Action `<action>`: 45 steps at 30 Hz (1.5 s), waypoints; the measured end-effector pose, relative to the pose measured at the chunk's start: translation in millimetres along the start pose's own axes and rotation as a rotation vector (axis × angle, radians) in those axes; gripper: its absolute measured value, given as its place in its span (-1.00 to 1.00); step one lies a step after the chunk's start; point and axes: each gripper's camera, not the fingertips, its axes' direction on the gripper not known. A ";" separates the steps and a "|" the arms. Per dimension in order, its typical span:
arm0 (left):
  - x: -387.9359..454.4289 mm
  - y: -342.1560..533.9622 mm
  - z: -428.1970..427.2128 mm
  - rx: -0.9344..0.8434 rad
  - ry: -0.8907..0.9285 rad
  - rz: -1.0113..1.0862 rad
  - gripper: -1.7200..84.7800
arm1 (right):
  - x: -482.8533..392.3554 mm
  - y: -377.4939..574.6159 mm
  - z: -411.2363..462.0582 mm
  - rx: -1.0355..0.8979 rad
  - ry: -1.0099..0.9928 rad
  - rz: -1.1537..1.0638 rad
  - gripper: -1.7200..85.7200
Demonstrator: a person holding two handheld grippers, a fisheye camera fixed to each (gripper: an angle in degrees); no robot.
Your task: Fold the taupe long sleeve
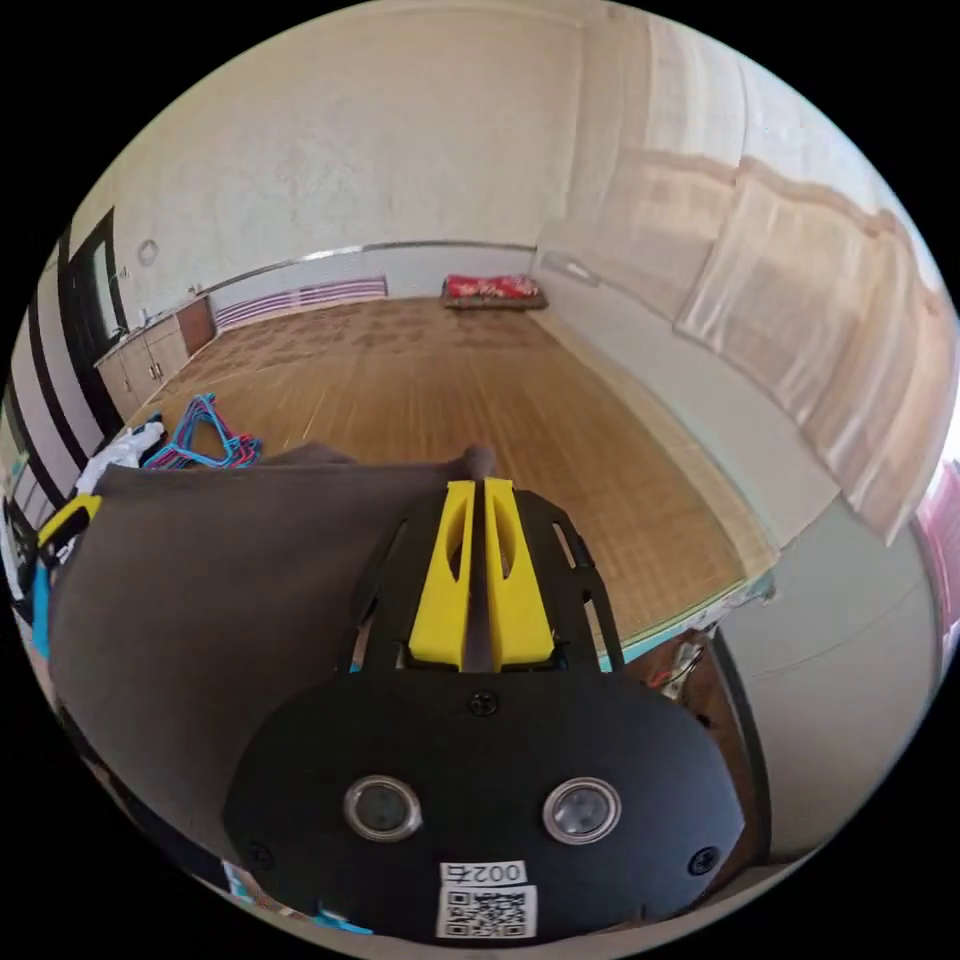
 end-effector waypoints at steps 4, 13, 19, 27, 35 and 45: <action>4.4 9.3 2.1 0.000 -0.097 0.006 -0.98 | -52.2 -6.8 -17.1 0.061 0.223 -0.104 -0.97; 0.0 31.1 17.8 -0.171 0.022 0.029 -0.95 | -113.8 -29.0 -28.6 -0.236 0.225 -0.238 -0.82; -9.1 39.2 -29.1 -0.100 -0.053 0.058 -0.93 | -155.4 -45.4 -130.1 -0.075 0.253 -0.273 -0.81; 12.6 73.6 -71.1 -0.093 0.123 0.156 -0.88 | -235.1 -15.4 -236.3 -0.065 0.126 -0.309 -0.81; 11.4 126.7 -100.6 -0.141 0.160 0.254 -0.84 | -274.1 26.9 -335.7 -0.068 0.011 -0.279 -0.81; -49.8 219.2 -140.4 -0.255 0.085 0.222 -0.82 | -362.6 78.7 -432.9 -0.052 -0.280 -0.266 -0.82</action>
